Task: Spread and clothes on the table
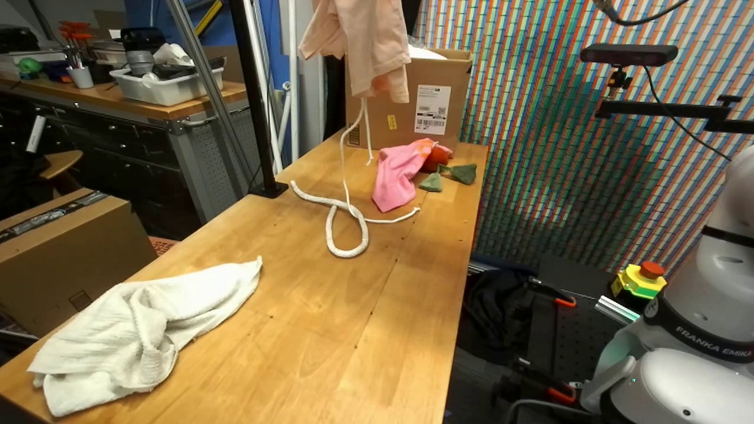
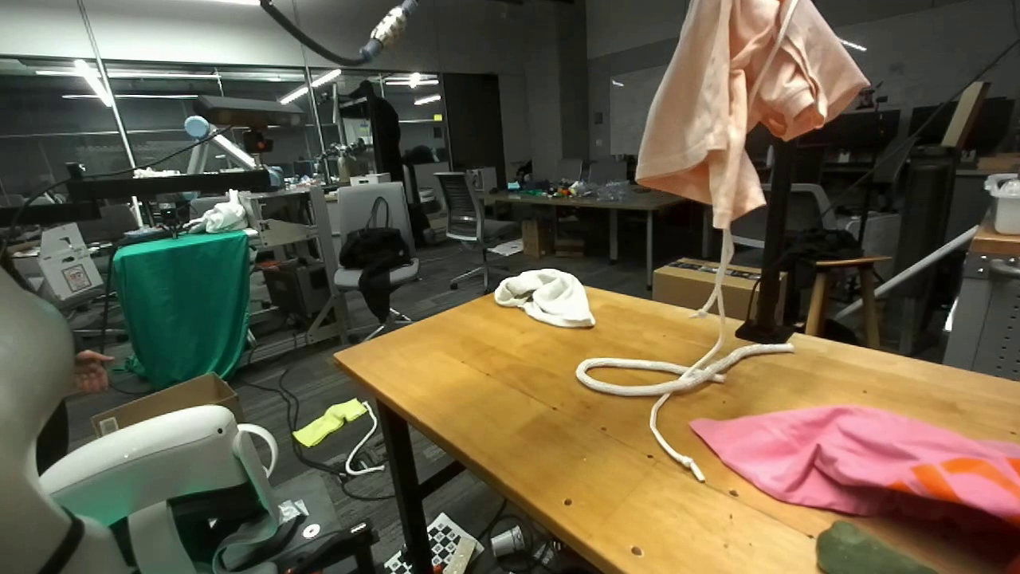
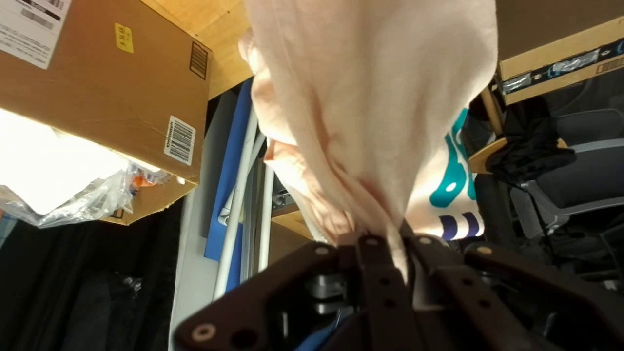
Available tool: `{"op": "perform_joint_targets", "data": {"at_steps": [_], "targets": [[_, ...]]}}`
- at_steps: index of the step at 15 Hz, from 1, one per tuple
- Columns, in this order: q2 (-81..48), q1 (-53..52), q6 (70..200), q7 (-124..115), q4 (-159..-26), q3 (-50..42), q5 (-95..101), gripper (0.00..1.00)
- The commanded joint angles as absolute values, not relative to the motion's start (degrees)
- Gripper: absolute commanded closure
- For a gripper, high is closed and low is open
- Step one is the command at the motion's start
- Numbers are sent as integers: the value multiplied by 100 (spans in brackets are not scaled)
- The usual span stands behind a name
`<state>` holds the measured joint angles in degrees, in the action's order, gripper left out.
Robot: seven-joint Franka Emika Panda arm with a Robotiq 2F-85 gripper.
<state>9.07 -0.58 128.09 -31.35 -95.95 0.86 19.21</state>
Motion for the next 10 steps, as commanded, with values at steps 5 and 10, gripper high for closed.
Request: {"op": "perform_joint_targets", "data": {"at_steps": [5,10], "targets": [[1087,6,10886,-2879,-8623,331,1418,95],[775,-109,10395,-2576,-8470,456,1091,95]]}}
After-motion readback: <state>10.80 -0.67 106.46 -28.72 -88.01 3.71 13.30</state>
